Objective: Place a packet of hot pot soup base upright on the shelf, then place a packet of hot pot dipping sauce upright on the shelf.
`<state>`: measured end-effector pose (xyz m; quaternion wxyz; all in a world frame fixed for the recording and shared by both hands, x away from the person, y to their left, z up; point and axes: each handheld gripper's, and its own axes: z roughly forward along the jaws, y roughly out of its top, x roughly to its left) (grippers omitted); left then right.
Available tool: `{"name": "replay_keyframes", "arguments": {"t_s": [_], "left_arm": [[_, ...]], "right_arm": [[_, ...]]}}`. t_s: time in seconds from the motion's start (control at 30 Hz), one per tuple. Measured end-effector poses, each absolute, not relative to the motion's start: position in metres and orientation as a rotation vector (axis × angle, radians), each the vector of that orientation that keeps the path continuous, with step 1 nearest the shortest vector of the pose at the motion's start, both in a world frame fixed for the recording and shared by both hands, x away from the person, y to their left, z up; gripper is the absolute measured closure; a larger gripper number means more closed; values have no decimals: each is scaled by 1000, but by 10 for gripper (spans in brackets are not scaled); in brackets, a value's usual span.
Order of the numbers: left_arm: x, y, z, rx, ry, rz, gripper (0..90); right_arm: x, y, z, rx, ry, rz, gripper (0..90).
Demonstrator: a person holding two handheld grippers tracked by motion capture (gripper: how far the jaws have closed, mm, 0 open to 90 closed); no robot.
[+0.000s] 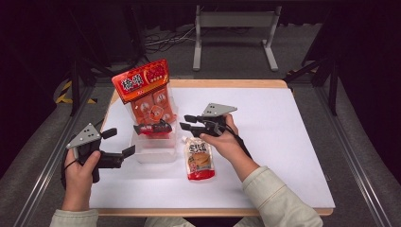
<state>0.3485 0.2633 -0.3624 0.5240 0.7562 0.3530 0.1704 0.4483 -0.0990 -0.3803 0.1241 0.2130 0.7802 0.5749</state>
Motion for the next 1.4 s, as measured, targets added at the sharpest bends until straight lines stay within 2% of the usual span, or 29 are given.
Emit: {"name": "replay_keyframes", "arguments": {"t_s": [0.17, 0.27, 0.73, 1.03, 1.1, 1.4], "left_arm": [[348, 264, -362, 1808, 846, 408, 26], [348, 263, -362, 1809, 833, 407, 25], [348, 263, -362, 1823, 829, 402, 24], [347, 264, -362, 1838, 798, 378, 23], [347, 265, -362, 1849, 780, 368, 24], [347, 264, -362, 1868, 777, 374, 25]], "right_arm": [[445, -116, -371, 649, 2301, 1653, 469], [442, -126, -366, 665, 2319, 1641, 429], [439, -148, -370, 716, 2392, 1586, 336], [439, -150, -377, 690, 2422, 1558, 330], [438, -149, -379, 692, 2442, 1541, 365], [437, -145, -392, 696, 2486, 1502, 336]]}}
